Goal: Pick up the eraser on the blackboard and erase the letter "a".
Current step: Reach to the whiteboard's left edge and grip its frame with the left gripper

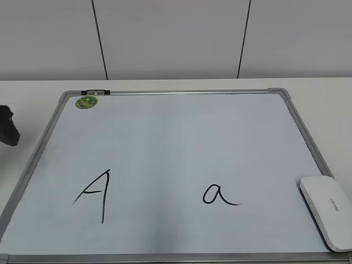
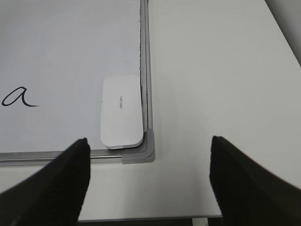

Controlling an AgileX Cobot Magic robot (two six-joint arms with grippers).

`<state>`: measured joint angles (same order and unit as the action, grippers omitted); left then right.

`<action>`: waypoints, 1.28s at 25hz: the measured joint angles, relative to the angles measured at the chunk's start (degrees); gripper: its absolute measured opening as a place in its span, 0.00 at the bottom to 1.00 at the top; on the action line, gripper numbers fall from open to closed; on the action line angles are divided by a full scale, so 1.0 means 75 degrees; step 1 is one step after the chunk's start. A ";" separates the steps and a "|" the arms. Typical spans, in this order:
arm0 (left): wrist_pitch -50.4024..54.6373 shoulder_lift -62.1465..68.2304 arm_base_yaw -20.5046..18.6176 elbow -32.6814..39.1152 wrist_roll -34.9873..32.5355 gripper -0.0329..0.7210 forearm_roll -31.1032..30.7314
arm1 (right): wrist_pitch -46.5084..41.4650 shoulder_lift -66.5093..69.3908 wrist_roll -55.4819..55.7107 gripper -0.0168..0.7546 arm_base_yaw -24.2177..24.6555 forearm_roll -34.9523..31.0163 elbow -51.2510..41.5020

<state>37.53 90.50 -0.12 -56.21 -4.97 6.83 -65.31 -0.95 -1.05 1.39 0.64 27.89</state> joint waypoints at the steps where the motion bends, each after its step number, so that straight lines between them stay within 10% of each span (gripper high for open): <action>1: 0.0196 0.0254 0.0000 -0.0299 -0.0039 0.82 0.0000 | 0.0000 0.0000 0.0000 0.78 0.0000 0.0000 0.0000; 15: 0.2374 0.3175 -0.0069 -0.3198 -0.0708 0.73 0.0582 | 0.0000 0.0000 0.0000 0.78 0.0000 0.0000 0.0000; 32: 0.3085 0.4530 -0.0681 -0.4330 -0.1470 0.40 0.1810 | 0.0000 0.0000 0.0000 0.78 0.0000 0.0000 0.0000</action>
<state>60.67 124.47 -5.23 -88.69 -15.99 20.41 -65.31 -0.95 -1.05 1.39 0.64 27.89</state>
